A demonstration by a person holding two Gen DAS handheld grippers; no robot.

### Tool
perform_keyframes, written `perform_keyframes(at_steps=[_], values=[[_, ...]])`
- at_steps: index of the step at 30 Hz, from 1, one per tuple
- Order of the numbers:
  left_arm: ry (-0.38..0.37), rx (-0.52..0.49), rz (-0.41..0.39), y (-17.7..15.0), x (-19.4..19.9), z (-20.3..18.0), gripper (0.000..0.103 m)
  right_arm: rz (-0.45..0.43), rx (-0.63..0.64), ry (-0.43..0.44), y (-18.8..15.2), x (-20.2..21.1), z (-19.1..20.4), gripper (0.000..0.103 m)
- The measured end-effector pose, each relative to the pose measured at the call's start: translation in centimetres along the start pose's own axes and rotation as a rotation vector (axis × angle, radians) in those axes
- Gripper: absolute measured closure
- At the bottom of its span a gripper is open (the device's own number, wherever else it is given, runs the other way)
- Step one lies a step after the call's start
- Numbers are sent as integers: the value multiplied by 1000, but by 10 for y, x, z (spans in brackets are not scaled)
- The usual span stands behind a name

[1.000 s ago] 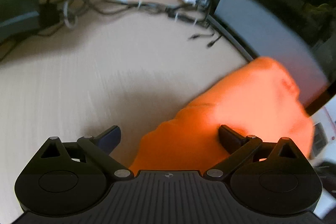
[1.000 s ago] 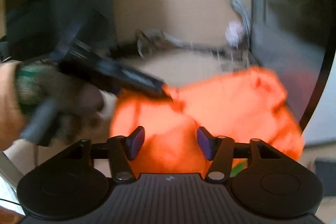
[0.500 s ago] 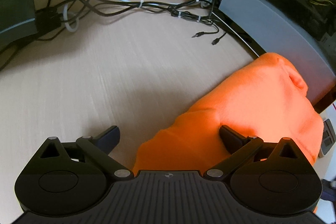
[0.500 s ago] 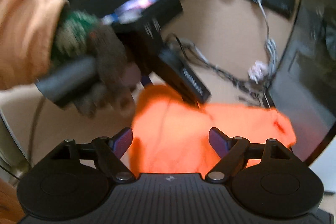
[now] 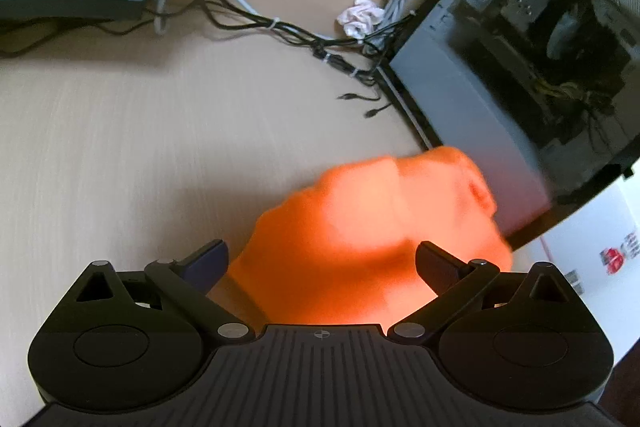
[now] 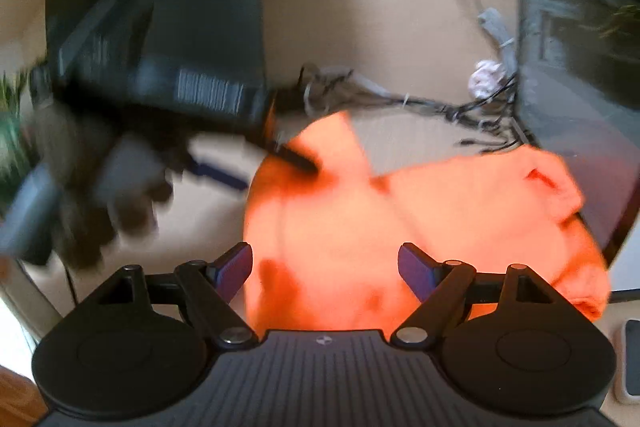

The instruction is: Fold clothes

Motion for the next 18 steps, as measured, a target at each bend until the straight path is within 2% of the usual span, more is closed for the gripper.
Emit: perform_keyframes(at_steps=[2, 5, 6, 7, 8, 10, 12, 15, 18], values=[[30, -3, 12, -1, -6, 4, 1, 0, -40, -22, 2, 3, -13, 22], [42, 8, 15, 1, -13, 9, 0, 93, -168, -13, -4, -17, -37, 24], [38, 11, 15, 1, -14, 10, 0, 101, -207, 22, -6, -18, -37, 40], [34, 14, 17, 2, -15, 11, 0, 85, -216, 67, -4, -14, -32, 63], [34, 16, 15, 2, -16, 12, 0, 64, -216, 99, 0, -9, -28, 66], [50, 19, 3, 6, -17, 13, 0, -2, -185, 104, 13, 6, -20, 76], [60, 18, -11, 11, -17, 14, 0, -13, -186, 39, 21, 9, -26, 79], [72, -5, -30, 15, -12, 8, 1, 64, -185, -141, 7, -11, -46, 79], [43, -29, -34, 12, -6, 0, 1, 121, -218, -172, -15, -21, -56, 82]])
Point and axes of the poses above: each gripper's, at about its wrist camera, not at the fingertips, and x roughly against the way its jaws point, z to its left, y to its top, the point moved 5 cm from there along -x, roughly the way its jaws point, and after that the axes turned 13 degrees about z, right-handed, at the moved point
